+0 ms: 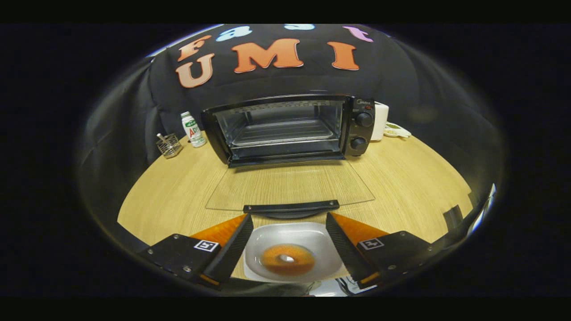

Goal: Open the toaster oven, put the food inside, and close the toaster oven door.

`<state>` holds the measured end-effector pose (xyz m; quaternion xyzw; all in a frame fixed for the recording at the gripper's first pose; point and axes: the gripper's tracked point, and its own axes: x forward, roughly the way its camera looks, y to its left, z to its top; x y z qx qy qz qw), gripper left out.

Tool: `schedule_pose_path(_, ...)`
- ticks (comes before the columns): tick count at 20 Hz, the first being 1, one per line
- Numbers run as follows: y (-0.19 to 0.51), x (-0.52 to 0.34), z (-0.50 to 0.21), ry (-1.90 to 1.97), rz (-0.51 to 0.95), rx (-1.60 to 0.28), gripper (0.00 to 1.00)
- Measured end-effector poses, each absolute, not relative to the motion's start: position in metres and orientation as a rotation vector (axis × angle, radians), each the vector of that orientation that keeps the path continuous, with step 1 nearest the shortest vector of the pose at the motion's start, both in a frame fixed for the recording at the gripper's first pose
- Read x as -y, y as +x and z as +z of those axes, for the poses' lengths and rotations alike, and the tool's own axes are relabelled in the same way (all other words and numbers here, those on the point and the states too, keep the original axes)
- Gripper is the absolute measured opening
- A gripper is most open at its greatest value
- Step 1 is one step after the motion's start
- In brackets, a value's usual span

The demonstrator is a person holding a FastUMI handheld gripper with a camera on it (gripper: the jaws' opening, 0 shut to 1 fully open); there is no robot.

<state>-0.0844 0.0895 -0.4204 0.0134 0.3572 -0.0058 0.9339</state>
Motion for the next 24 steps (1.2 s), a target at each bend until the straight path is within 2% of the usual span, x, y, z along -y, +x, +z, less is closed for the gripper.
schedule_pose_path(9, -0.148, -0.088, -0.434, -0.077, 0.003, -0.794, 0.98)
schedule_pose_path(18, -0.162, -0.095, -0.47, -0.055, -0.01, -0.901, 0.98)
schedule_pose_path(22, -0.162, -0.099, -0.482, -0.034, -0.019, -0.935, 0.94)
schedule_pose_path(24, -0.162, -0.098, -0.485, -0.037, -0.023, -0.949, 0.87)
